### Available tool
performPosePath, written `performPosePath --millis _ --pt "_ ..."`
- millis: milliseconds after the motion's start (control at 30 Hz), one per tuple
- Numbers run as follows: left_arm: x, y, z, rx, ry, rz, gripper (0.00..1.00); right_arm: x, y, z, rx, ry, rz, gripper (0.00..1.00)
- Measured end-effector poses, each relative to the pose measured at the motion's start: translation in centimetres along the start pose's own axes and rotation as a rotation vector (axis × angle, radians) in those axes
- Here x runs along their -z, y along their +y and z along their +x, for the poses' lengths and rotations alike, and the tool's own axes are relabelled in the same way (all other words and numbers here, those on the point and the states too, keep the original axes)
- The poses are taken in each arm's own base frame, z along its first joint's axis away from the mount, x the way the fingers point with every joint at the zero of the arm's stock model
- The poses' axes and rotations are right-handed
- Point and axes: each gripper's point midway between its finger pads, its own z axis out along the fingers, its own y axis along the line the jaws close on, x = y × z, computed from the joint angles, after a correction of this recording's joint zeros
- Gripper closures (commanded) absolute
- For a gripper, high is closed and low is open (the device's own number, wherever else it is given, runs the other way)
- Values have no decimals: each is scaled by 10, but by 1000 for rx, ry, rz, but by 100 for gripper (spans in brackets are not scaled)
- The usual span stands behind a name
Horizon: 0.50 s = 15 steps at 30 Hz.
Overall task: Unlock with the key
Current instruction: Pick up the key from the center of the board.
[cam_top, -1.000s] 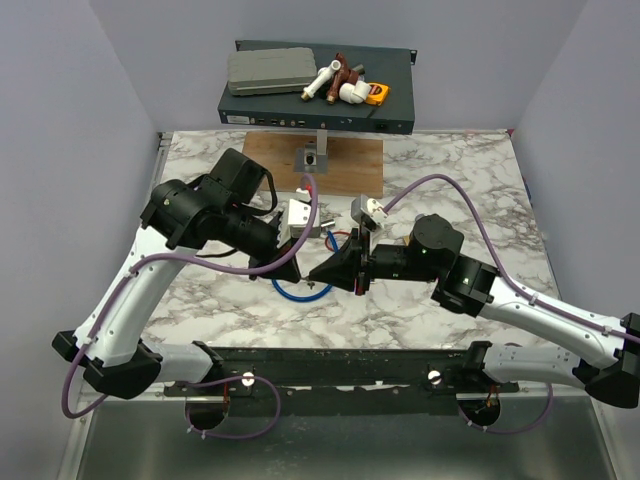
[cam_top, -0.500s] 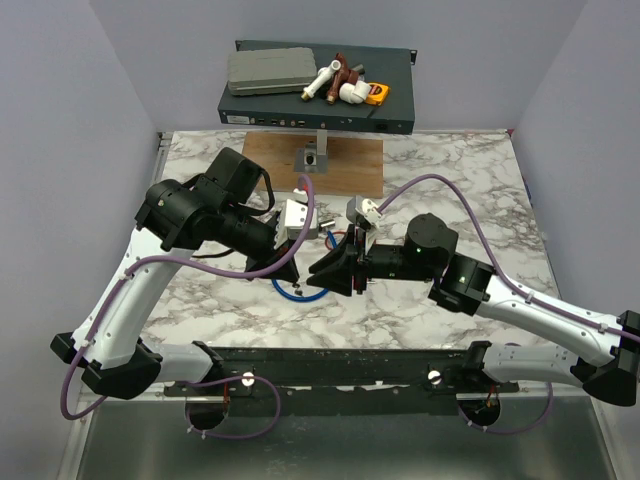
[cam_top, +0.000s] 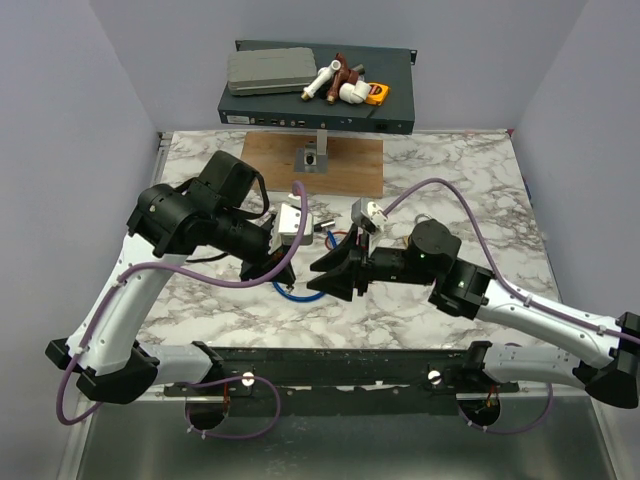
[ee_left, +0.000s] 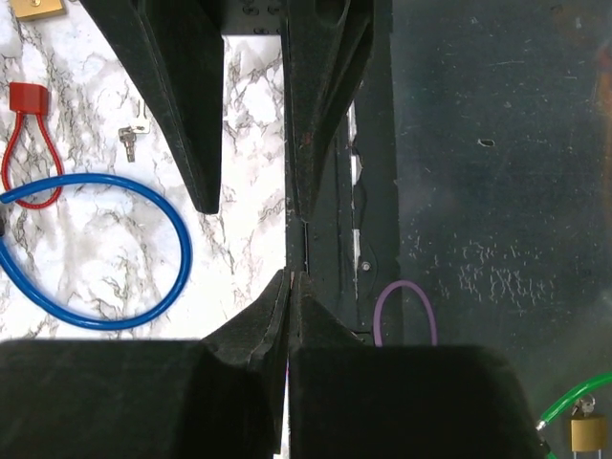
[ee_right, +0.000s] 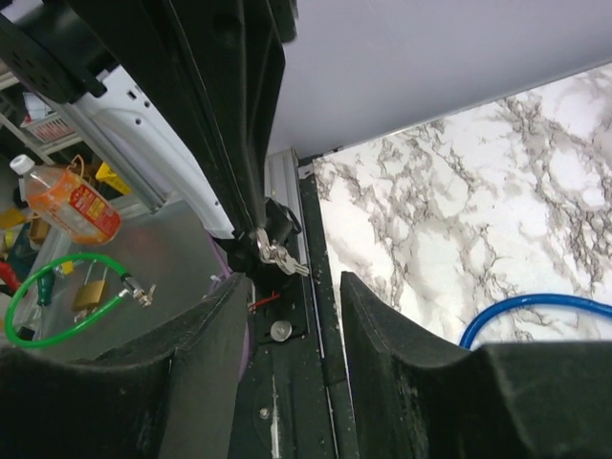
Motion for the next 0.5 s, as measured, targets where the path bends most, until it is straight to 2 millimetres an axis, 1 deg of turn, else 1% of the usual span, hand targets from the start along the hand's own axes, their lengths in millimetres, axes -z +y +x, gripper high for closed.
performPosePath --millis 100,200,267,400,500 --pt "0 0 0 -2 1 -1 100 -1 -2 17 -24 -3 -12 51" --pt "0 0 0 -3 1 0 100 -1 -2 22 -37 -17 -22 51" --pt "0 0 0 -2 1 0 100 -3 0 20 -38 -47 -38 51" --pt "0 0 0 0 3 1 100 -5 6 6 -24 -128 -79 51" --pt "0 1 0 0 3 1 100 -8 9 0 -17 -173 -110 51"
